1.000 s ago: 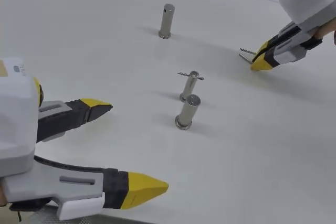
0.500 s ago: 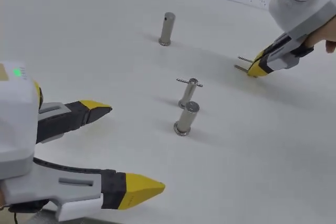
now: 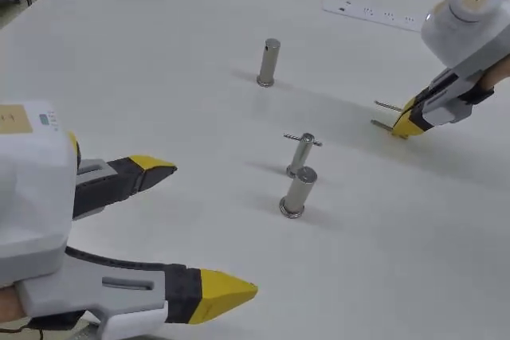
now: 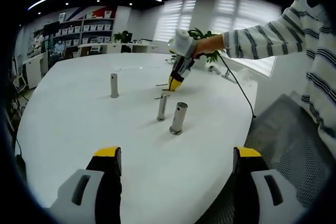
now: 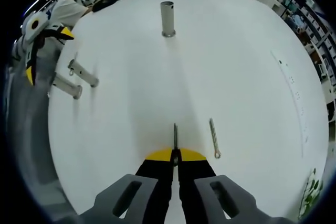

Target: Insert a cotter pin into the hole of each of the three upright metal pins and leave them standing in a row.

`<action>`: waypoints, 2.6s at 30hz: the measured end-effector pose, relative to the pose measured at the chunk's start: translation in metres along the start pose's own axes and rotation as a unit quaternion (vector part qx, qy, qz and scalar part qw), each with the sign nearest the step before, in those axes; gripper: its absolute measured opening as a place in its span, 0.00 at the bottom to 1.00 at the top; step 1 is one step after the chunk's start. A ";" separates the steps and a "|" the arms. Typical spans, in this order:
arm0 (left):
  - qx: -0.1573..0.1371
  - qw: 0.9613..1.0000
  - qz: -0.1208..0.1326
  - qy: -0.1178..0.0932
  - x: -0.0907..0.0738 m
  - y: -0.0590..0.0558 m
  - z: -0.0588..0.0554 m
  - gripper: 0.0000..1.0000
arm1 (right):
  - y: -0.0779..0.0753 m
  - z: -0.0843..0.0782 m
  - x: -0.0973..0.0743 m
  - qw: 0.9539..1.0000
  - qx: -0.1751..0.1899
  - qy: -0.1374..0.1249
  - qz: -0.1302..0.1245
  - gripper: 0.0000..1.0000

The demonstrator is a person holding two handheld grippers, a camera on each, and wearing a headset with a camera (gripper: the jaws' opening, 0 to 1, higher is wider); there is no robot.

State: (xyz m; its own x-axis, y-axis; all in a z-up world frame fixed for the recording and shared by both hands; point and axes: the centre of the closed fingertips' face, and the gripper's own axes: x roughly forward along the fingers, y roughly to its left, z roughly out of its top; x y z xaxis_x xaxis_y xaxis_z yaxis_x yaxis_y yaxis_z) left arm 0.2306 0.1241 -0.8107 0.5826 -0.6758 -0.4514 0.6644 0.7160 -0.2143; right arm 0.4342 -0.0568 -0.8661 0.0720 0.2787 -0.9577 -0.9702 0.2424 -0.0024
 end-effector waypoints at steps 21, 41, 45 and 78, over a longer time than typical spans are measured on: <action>0.076 0.997 0.007 -0.005 0.006 0.005 0.036 0.79 | 0.052 -0.012 -0.039 0.993 0.053 -0.054 0.088 0.03; 0.172 0.983 -0.046 -0.031 0.027 -0.015 0.076 0.59 | 0.121 -0.011 -0.058 0.976 0.100 -0.067 0.184 0.03; 0.196 0.978 -0.067 -0.034 0.030 -0.023 0.079 0.51 | 0.134 -0.004 -0.062 0.971 0.105 -0.074 0.201 0.03; 0.425 0.893 -0.144 0.037 0.086 -0.072 0.061 0.27 | 0.171 0.023 -0.073 0.949 0.144 -0.099 0.263 0.03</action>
State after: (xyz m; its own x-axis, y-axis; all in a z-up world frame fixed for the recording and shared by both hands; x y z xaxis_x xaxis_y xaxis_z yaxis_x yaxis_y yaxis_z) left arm 0.2614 0.0043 -0.7814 0.3184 -0.7752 -0.5455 0.9152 0.1015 0.3900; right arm 0.2678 -0.0144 -0.7902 -0.3357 0.5938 -0.7312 -0.7821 0.2570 0.5677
